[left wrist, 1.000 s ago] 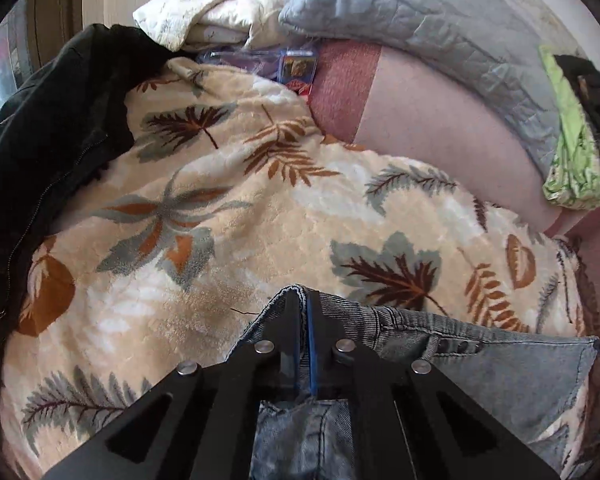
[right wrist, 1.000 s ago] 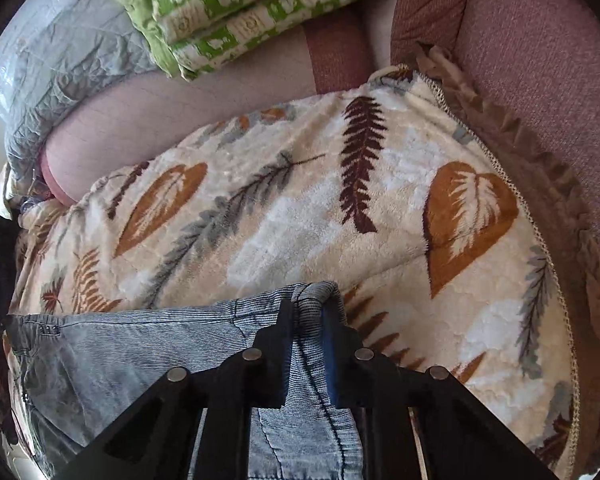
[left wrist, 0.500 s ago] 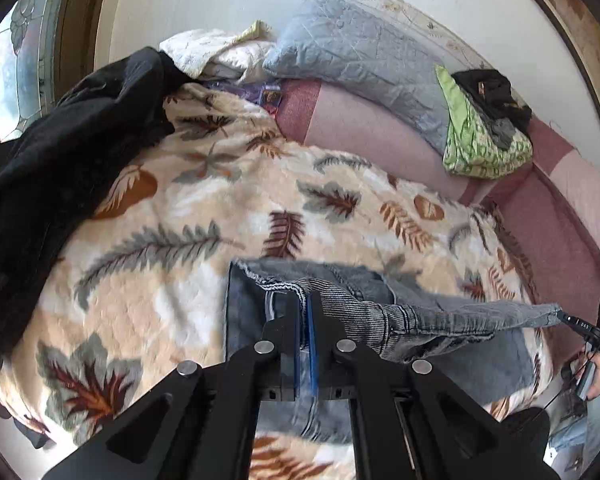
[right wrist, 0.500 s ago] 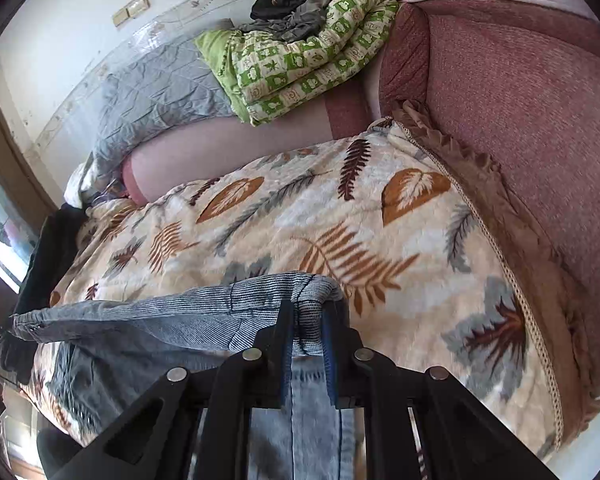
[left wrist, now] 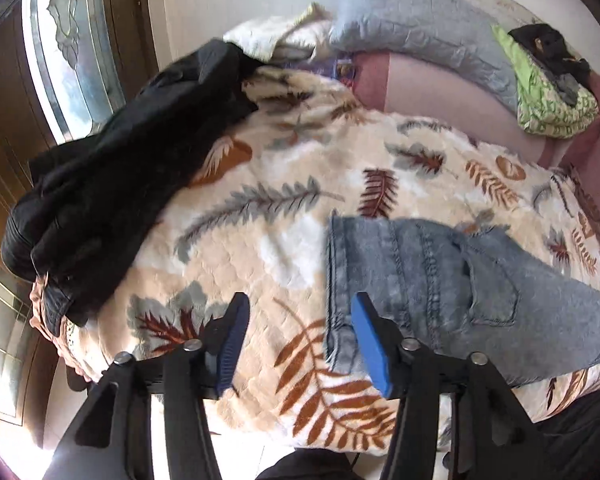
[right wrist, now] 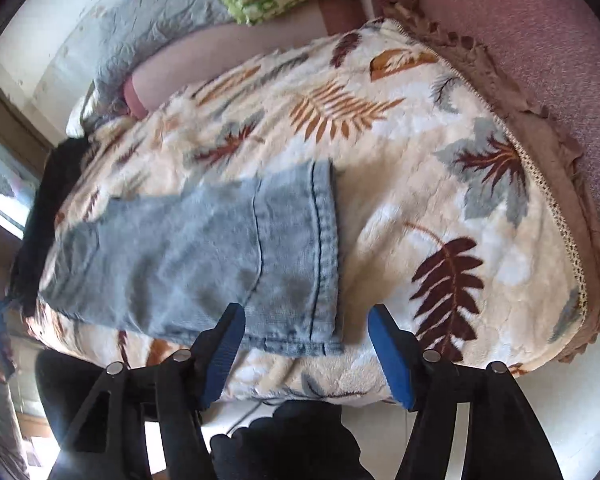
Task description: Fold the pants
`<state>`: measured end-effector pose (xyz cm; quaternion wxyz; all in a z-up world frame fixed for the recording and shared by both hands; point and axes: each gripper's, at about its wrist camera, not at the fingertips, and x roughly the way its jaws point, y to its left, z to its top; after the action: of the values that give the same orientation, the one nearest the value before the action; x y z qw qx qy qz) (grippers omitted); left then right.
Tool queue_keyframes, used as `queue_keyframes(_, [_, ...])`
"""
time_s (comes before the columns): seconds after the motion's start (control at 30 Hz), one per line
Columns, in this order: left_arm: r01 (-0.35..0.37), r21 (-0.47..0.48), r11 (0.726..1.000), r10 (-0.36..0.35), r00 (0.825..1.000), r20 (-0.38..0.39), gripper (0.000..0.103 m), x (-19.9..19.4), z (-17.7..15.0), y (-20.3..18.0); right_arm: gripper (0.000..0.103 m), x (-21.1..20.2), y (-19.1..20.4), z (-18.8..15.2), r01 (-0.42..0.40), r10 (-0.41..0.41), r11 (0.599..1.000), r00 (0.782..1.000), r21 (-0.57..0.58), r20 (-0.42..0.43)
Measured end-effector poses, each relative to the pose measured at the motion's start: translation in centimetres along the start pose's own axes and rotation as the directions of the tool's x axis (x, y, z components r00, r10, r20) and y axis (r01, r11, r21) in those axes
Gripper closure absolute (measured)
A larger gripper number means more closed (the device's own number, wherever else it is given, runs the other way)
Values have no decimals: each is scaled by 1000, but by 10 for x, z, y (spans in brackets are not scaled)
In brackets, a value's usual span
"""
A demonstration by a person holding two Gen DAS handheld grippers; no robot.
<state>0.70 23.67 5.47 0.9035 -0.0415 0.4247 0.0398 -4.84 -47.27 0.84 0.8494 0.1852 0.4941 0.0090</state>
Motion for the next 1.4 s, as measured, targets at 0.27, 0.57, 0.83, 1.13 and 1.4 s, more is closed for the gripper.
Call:
queue_keyframes(0.27, [65, 137, 989, -49, 993, -112, 39, 58, -18, -82, 36, 67, 1, -16, 133, -122, 990, 969, 37, -215])
queue_keyframes(0.57, [-10, 208, 978, 22, 998, -55, 39, 53, -17, -112, 35, 25, -5, 17, 83, -80, 995, 995, 63, -51])
queue_keyframes(0.83, [94, 280, 955, -50, 986, -162, 38, 101, -32, -171, 80, 99, -10, 84, 4, 21, 981, 992, 196, -122])
queue_keyframes(1.13, [77, 268, 960, -34, 986, -163, 31, 115, -39, -169, 91, 118, 34, 63, 316, -333, 931, 941, -185, -67])
queue_keyframes(1.4, [91, 254, 963, -78, 995, -62, 30, 77, -30, -165, 42, 30, 68, 52, 138, -130, 987, 987, -79, 95])
